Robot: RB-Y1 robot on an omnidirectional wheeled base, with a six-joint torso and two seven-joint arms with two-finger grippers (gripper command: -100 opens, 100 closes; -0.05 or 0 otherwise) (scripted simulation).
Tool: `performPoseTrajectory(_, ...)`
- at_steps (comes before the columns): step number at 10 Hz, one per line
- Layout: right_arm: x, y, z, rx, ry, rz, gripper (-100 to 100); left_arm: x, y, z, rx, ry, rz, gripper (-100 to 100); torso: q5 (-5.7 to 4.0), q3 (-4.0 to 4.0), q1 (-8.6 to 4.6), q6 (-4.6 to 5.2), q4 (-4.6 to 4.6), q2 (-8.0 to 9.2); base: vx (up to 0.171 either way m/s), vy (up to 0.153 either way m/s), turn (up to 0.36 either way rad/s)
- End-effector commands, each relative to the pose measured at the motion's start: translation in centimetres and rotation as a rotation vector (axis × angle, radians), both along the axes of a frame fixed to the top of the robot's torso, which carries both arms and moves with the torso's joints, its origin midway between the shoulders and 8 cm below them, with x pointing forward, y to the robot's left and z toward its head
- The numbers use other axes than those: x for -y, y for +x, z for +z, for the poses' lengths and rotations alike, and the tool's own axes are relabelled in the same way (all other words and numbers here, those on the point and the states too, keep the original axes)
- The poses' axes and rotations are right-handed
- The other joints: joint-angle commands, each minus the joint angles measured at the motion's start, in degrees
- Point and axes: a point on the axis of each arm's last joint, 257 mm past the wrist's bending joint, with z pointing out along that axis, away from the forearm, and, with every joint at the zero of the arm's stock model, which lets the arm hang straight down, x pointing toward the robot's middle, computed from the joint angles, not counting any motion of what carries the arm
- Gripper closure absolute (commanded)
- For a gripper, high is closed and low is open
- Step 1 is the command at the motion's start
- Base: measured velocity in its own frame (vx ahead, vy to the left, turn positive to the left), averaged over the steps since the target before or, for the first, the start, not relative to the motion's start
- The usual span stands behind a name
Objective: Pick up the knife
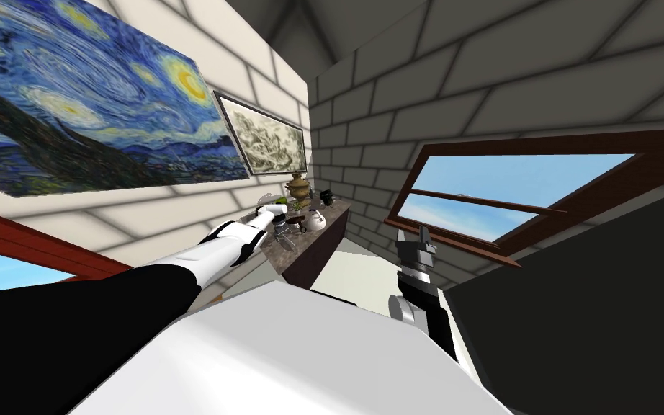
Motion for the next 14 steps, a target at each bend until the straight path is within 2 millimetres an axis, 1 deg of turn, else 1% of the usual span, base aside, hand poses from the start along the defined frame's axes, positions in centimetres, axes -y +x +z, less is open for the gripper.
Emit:
performPoseTrajectory(1, 0.0, 0.0, 0.0, 0.000, 0.000, 0.000, 0, 0.1, -0.1, -0.5, 0.001, 0.001, -0.034, -100, 0.00, 0.00, 0.00, 0.00, 0.00, 0.00, 0.062, -0.040, 0.224)
performPoseTrajectory(5, 0.0, 0.0, 0.0, 0.000, 0.000, 0.000, 0, 0.6, -0.4, -1.8, 0.003, 0.001, -0.136, -100, -0.09, -0.28, -0.39, -0.01, -0.11, -0.49, 0.123, -0.102, 0.267)
performPoseTrajectory(7, 0.0, 0.0, 0.0, 0.000, 0.000, 0.000, 0, 0.6, -0.5, -1.9, 0.002, 0.001, -0.138, -100, -0.08, -0.28, -0.33, 0.01, -0.11, -0.48, 0.085, -0.070, 0.135)
performPoseTrajectory(8, 0.0, 0.0, 0.0, 0.000, 0.000, 0.000, 0, 0.6, -0.5, -1.9, 0.003, 0.001, -0.142, 100, -0.05, -0.18, -0.17, 0.05, -0.08, -0.30, 0.009, -0.009, -0.007)
performPoseTrajectory(10, 0.0, 0.0, 0.0, 0.000, 0.000, 0.000, 0, 0.6, -0.5, -2.0, 0.000, 0.003, -0.145, 100, 0.07, -0.02, 0.03, -0.05, 0.01, -0.06, 0.002, -0.001, -0.006)
performPoseTrajectory(12, 0.0, 0.0, 0.0, 0.000, 0.000, 0.000, 0, 0.5, -0.3, -1.8, 0.006, 0.003, -0.143, 100, 0.15, -0.08, 0.15, 0.03, -0.11, -0.05, 0.003, -0.002, 0.007)
performPoseTrajectory(13, 0.0, 0.0, 0.0, 0.000, 0.000, 0.000, 0, 0.5, -0.3, -1.8, 0.006, 0.003, -0.143, 0, 0.16, -0.11, 0.15, 0.03, -0.12, -0.09, 0.000, 0.000, 0.000)
performPoseTrajectory(14, 0.0, 0.0, 0.0, 0.000, 0.000, 0.000, 0, -0.8, 0.1, -0.1, 0.023, 0.015, -0.128, -100, 0.16, -0.12, 0.15, 0.03, -0.13, -0.10, 0.026, -0.020, -0.027)
